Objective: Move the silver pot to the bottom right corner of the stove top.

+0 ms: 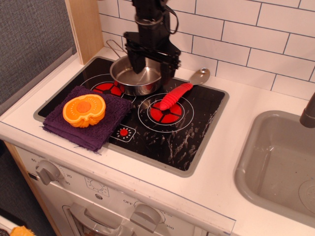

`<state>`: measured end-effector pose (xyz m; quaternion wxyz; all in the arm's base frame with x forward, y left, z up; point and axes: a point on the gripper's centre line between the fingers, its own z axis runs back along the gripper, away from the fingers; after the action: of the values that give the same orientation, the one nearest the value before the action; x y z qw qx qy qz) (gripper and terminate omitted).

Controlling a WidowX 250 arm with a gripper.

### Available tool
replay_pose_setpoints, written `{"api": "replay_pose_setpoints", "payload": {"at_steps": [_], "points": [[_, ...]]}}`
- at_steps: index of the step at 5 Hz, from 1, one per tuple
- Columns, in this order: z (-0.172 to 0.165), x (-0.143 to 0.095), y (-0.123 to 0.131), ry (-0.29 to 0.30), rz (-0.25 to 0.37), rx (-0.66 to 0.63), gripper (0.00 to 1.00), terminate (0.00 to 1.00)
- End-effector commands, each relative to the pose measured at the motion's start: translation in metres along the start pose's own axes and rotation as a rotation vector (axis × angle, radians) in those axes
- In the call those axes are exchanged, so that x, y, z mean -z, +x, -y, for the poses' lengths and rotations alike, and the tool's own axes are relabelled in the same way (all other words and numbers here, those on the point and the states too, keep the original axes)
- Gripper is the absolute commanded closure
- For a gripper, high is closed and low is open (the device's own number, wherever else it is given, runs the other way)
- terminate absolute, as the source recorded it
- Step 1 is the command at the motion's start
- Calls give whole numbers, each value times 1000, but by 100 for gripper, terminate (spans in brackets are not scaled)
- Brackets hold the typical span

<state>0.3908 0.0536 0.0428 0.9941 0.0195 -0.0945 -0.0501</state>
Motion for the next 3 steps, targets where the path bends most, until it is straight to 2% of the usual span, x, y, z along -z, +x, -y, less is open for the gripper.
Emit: {"api": "replay_pose_setpoints", "payload": {"at_steps": [1,2,3], "points": [[-3,-4,15,8,32,-16,0,0],[-4,2,13,11,16,-26,100,0],[-4,8,9,20,-10,-26,100,0]]}}
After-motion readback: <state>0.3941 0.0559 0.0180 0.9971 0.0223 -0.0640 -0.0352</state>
